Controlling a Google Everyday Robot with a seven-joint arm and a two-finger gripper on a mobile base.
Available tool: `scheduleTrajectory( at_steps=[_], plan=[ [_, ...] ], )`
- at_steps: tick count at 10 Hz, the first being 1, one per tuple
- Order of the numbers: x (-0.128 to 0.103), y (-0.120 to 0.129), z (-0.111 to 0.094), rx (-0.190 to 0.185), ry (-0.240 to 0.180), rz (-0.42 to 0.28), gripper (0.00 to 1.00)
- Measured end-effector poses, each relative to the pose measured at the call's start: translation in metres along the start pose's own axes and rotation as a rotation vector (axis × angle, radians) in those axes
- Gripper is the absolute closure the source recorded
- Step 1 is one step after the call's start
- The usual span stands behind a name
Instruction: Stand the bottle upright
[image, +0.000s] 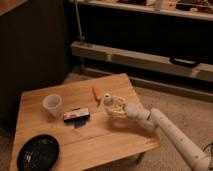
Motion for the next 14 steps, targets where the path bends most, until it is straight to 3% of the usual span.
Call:
scheduleTrajectory(
  at_steps=[3,6,8,11,14],
  plan=[
    [0.004,0.002,-0.004,0.038,-0.057,0.064,1.0],
    [0.004,0.007,-0.006,0.051,-0.065,0.08,1.0],
    [0.008,0.013,-0.009,0.047,-0.035,0.073,1.0],
    [0.01,0.013,-0.025,0.037,0.059,0.038,1.0],
    [0.006,0.01,-0.035,0.027,0.103,0.026,1.0]
  ],
)
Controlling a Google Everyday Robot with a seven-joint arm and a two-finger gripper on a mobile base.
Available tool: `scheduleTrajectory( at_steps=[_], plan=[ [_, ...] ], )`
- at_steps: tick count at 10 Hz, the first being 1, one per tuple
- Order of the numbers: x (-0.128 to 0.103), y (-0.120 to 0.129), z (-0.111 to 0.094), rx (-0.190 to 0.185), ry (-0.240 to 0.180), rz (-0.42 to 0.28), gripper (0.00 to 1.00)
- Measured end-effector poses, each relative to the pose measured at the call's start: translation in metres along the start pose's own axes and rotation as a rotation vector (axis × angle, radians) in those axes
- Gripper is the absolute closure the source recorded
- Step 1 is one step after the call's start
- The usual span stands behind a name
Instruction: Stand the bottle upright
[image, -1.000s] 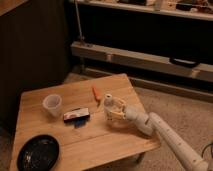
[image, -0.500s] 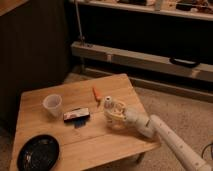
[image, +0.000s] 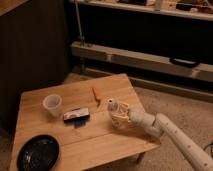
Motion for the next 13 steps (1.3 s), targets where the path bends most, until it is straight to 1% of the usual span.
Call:
scheduleTrajectory(
  at_steps=[3,10,13],
  plan=[
    [-0.002,0.0003,-0.001,-0.008,0.015,0.002,1.0],
    [0.0029,0.0073,0.0002,-0.014,0.015,0.021,1.0],
    [0.0054,0.0085,-0.0002,-0.019,0.03,0.016,1.0]
  ],
)
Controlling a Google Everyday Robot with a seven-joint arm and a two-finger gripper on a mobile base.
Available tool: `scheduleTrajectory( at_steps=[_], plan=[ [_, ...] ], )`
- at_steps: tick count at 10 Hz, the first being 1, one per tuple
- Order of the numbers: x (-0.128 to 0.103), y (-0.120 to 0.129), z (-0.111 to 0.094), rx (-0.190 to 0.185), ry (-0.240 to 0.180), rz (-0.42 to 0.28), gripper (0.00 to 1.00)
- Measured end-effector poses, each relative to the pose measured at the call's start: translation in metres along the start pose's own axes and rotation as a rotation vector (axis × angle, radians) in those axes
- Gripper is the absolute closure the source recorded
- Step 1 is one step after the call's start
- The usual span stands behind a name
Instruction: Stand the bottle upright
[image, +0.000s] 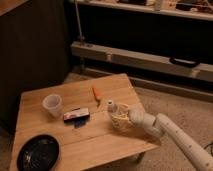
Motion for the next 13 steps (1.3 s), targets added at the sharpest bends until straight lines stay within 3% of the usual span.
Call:
scheduleTrajectory(
  at_steps=[13],
  plan=[
    [0.0102,0.0082,-0.004,-0.008,0.034,0.011,1.0]
  ],
)
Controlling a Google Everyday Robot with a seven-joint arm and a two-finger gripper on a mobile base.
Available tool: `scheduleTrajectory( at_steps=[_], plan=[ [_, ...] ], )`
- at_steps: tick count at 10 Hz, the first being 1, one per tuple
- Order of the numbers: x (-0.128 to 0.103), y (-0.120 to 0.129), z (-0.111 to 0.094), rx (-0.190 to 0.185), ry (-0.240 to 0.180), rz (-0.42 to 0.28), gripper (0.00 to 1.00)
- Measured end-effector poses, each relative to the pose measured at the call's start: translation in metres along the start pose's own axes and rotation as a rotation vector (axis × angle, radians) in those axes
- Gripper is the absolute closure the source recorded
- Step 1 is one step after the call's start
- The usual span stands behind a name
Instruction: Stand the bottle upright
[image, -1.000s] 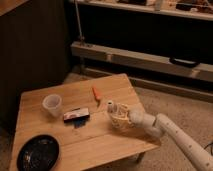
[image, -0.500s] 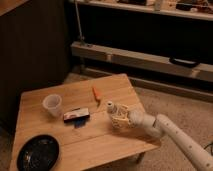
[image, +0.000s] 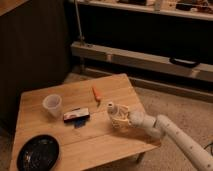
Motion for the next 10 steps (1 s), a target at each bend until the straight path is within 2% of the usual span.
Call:
scheduleTrajectory(
  at_steps=[2,8,9,10],
  plan=[
    [0.0003,0.0002,-0.0001,0.0,0.001,0.001,0.9],
    [0.0017,0.0007,-0.0009,0.0,0.003,0.003,0.3],
    [0.002,0.0009,-0.0011,0.0,0.004,0.003,0.23],
    [0.0024,0.001,-0.0014,0.0,0.005,0.005,0.22]
  ],
)
